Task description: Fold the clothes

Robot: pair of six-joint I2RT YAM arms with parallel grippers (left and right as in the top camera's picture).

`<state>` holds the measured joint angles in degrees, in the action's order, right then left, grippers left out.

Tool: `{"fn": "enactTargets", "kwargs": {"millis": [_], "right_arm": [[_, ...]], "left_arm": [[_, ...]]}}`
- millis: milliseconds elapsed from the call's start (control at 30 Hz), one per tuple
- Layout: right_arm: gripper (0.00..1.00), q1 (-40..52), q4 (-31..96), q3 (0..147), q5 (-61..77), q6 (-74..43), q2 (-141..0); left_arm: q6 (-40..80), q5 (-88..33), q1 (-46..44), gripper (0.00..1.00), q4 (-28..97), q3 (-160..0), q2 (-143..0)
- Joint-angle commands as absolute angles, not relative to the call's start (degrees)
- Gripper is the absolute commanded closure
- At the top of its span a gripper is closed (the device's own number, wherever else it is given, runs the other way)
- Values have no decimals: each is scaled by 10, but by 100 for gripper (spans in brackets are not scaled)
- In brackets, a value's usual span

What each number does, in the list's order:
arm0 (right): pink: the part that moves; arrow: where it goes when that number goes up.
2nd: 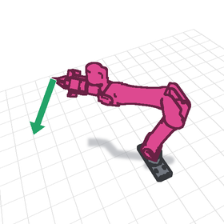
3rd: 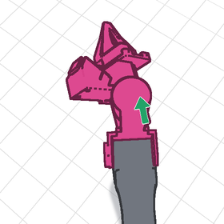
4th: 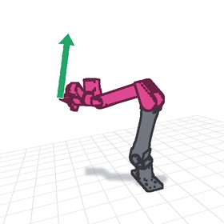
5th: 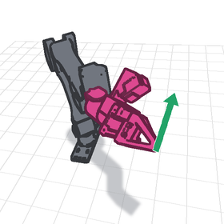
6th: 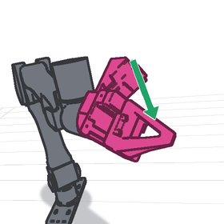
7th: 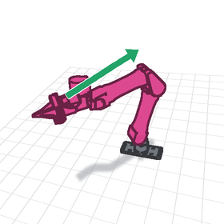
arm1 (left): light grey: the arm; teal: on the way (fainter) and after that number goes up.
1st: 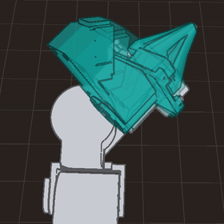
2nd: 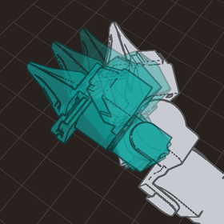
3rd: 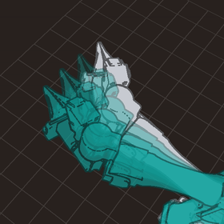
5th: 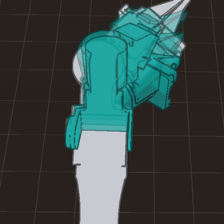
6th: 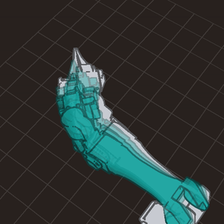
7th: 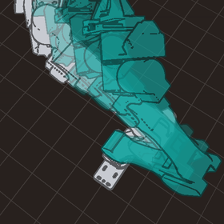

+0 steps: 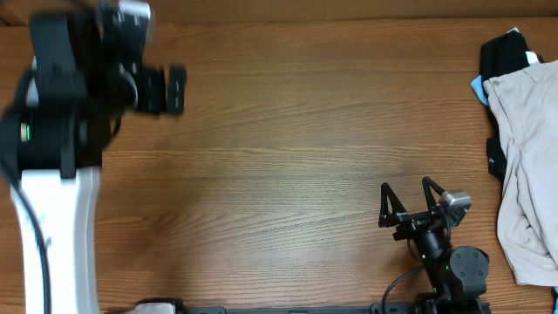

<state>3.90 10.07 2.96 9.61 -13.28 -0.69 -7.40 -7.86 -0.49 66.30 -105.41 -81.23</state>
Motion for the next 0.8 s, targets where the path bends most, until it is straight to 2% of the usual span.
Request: {"fn": "enactTargets", "kwargs": {"millis": [0, 167, 233, 633, 767], "right_arm": [[0, 44, 98, 29, 90, -133, -2], [0, 44, 98, 29, 90, -133, -2], [0, 44, 98, 29, 90, -133, -2], [0, 44, 98, 29, 90, -133, -2], [0, 44, 98, 29, 90, -133, -2]], "left_arm": [[-70, -16, -4, 0, 662, -943, -717], [-74, 8, -3, 0, 656, -751, -596], [-60, 17, -3, 0, 619, -673, -548], [-50, -77, -4, 0, 22, -151, -270], [-37, -75, -4, 0, -50, -57, -183]]}}
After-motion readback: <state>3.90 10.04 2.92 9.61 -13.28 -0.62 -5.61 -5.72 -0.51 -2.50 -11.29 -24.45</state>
